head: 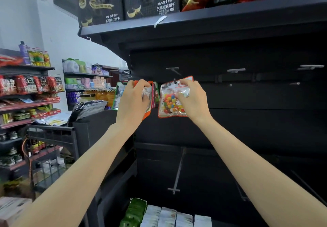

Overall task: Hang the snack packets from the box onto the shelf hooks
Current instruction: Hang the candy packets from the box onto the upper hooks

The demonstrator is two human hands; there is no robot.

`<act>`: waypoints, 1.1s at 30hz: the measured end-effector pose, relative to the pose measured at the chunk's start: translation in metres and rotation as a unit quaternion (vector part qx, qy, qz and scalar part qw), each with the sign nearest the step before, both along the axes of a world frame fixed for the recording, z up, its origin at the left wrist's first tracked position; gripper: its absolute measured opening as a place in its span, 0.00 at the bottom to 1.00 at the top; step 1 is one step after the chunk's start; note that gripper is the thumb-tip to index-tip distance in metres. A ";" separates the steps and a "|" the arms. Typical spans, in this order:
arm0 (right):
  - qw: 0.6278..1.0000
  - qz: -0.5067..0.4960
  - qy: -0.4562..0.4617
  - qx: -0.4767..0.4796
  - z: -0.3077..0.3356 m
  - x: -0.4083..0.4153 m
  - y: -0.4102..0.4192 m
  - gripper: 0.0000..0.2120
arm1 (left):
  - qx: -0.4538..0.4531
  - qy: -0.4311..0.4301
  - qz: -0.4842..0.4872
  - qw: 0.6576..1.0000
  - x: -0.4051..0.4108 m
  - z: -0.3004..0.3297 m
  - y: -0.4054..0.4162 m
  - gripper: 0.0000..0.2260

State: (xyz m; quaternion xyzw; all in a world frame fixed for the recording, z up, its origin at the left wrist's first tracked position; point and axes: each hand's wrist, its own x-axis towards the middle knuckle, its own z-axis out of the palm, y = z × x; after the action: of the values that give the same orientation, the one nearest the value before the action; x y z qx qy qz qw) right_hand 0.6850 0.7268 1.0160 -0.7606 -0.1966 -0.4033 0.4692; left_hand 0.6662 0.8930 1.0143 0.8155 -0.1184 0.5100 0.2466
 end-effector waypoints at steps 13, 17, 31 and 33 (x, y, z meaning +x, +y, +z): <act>0.968 -0.118 0.189 -0.111 0.010 0.078 -0.007 0.28 | -0.053 0.087 -0.020 0.995 0.042 0.000 0.011 0.12; 0.949 -0.151 0.235 -0.145 0.016 0.106 -0.009 0.29 | -0.058 0.088 -0.041 0.994 0.050 0.007 0.011 0.12; 0.991 0.028 0.107 -0.074 -0.018 0.066 -0.018 0.35 | -0.293 0.244 -0.280 0.881 0.049 0.009 0.011 0.08; 0.979 0.160 0.118 -0.046 -0.025 0.043 -0.019 0.33 | -0.389 0.305 -0.379 0.783 0.039 0.010 0.009 0.04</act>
State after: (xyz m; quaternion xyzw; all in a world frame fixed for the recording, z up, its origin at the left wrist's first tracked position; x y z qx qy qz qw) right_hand 0.7275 0.7077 0.9913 -0.7823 -0.2771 -0.2207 0.5123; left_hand 0.7055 0.9024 1.0246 0.6531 -0.1279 0.1028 0.7393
